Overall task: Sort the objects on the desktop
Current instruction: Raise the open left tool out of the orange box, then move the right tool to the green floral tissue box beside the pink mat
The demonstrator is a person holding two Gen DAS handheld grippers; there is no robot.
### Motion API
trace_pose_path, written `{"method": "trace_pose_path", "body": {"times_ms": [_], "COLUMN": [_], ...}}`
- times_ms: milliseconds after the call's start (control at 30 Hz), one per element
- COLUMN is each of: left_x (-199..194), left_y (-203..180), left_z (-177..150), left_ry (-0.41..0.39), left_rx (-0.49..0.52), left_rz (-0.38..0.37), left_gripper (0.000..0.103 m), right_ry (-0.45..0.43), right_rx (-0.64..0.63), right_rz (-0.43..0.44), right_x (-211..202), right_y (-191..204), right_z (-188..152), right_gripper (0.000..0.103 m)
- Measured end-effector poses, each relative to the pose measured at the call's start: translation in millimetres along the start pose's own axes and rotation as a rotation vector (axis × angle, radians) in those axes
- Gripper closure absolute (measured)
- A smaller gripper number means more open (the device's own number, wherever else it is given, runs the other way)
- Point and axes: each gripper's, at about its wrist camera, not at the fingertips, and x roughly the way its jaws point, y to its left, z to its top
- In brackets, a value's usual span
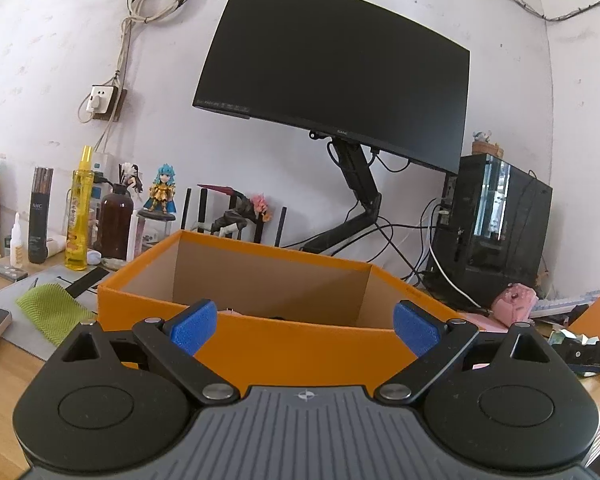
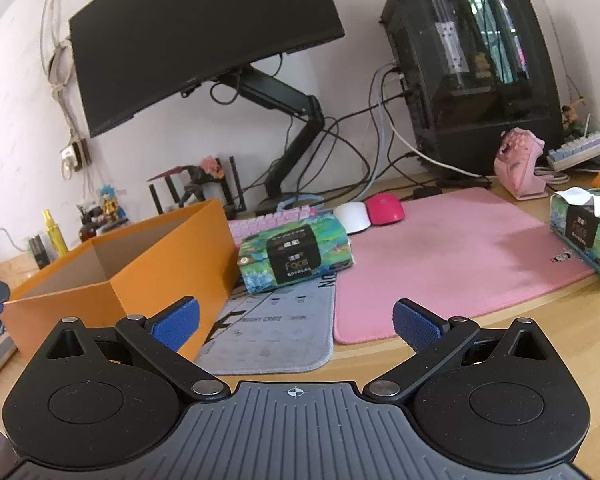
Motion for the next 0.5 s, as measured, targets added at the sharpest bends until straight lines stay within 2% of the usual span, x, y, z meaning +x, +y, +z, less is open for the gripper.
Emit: {"method": "trace_pose_path", "body": {"times_ms": [67, 267, 500], "left_x": [0.8, 0.4, 10.8], "left_y": [0.7, 0.2, -10.1], "left_z": [0.1, -1.5, -7.9], "left_ry": [0.01, 0.019, 0.062], "left_rx": [0.002, -0.011, -0.069], "left_rz": [-0.001, -0.02, -0.072], "left_gripper": [0.0, 0.0, 0.0], "right_ry": [-0.002, -0.008, -0.084], "right_rx": [-0.005, -0.018, -0.072], "right_rz": [-0.008, -0.031, -0.179], "right_x": [-0.4, -1.6, -17.6], "right_y": [-0.6, -2.3, -39.6], "right_z": [0.7, 2.7, 20.7], "right_gripper": [0.0, 0.0, 0.0]}}
